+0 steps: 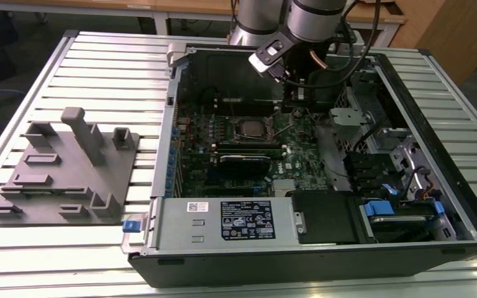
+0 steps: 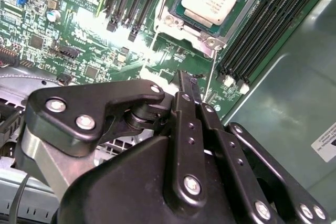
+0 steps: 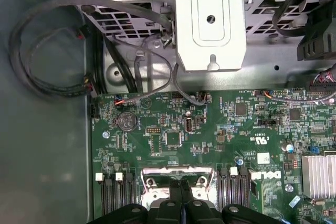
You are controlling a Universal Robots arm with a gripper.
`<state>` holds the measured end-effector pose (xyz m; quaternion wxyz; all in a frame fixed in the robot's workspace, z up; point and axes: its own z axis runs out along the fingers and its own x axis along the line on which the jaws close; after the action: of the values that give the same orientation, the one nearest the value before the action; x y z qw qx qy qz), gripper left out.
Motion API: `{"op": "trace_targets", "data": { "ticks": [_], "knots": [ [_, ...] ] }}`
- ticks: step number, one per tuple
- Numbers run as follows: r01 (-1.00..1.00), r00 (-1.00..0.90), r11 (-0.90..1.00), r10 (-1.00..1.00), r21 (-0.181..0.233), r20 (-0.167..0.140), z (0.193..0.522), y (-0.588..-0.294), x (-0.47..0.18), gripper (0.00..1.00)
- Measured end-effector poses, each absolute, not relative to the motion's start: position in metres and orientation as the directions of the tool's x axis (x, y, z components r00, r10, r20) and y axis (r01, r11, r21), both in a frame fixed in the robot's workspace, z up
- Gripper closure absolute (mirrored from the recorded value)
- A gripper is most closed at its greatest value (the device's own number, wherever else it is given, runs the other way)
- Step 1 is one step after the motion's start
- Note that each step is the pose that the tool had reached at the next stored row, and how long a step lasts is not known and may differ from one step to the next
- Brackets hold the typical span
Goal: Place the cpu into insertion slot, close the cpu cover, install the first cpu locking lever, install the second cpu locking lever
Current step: 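Close the cpu cover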
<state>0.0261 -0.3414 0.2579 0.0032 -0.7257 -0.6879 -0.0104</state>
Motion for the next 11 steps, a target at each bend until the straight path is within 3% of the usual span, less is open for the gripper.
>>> {"op": "trace_targets", "data": {
  "ticks": [11],
  "knots": [
    [0.999,0.053,-0.054,0.998,0.010,0.019,0.258,-0.341,0.039,0.90]
  ]
}}
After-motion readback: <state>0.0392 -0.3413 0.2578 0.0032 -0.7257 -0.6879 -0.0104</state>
